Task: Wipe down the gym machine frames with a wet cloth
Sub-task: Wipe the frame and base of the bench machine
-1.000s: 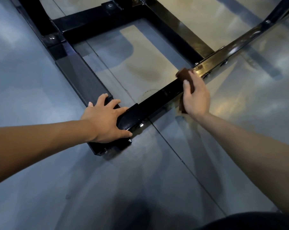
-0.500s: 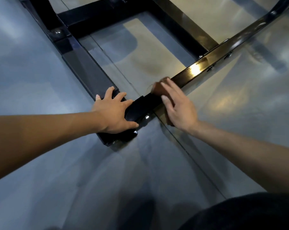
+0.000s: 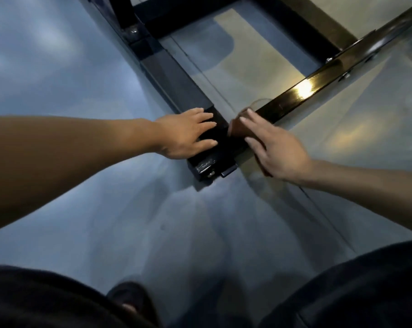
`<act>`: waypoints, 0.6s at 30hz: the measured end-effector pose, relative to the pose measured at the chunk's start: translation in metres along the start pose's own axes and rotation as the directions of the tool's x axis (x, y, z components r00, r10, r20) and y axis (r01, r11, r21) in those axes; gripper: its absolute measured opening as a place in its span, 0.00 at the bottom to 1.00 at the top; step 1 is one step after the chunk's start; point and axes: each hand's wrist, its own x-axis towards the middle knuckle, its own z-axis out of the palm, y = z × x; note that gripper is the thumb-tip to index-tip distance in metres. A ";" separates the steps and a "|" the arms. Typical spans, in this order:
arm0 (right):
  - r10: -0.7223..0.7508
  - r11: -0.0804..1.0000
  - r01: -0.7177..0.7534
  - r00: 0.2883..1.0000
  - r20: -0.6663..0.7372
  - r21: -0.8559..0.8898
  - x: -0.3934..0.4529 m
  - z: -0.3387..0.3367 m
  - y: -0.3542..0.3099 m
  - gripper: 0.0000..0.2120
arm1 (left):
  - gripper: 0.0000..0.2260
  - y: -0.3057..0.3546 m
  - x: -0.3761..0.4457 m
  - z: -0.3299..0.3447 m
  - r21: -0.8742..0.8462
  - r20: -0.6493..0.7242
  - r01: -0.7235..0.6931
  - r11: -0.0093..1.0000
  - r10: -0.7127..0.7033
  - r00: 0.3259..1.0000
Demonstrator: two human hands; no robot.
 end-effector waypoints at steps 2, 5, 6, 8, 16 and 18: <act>-0.070 0.997 0.069 0.997 0.029 0.024 -0.006 0.008 -0.017 0.26 | 0.29 -0.014 -0.003 0.007 0.206 0.028 -0.064 0.976 0.060 0.998; -0.034 0.999 0.034 0.999 0.008 0.004 0.002 -0.005 0.000 0.24 | 0.38 -0.022 -0.009 0.012 0.452 0.099 -0.121 0.884 0.085 0.991; 0.047 0.999 -0.047 0.999 -0.024 -0.002 0.006 -0.011 0.011 0.24 | 0.40 -0.021 -0.010 0.013 0.494 0.112 -0.135 0.859 0.091 0.989; 0.167 0.985 -0.170 0.983 -0.074 -0.034 0.013 -0.017 0.021 0.24 | 0.40 -0.019 -0.012 0.014 0.526 0.130 -0.141 0.839 0.085 0.988; -0.188 0.970 0.192 0.981 0.041 -0.149 -0.018 0.032 -0.095 0.25 | 0.37 -0.025 -0.012 0.001 0.531 0.175 -0.204 0.822 0.129 0.976; -0.217 0.966 0.225 0.974 0.073 -0.130 -0.015 0.028 -0.086 0.24 | 0.37 -0.026 -0.011 -0.003 0.564 0.190 -0.223 0.795 0.137 0.972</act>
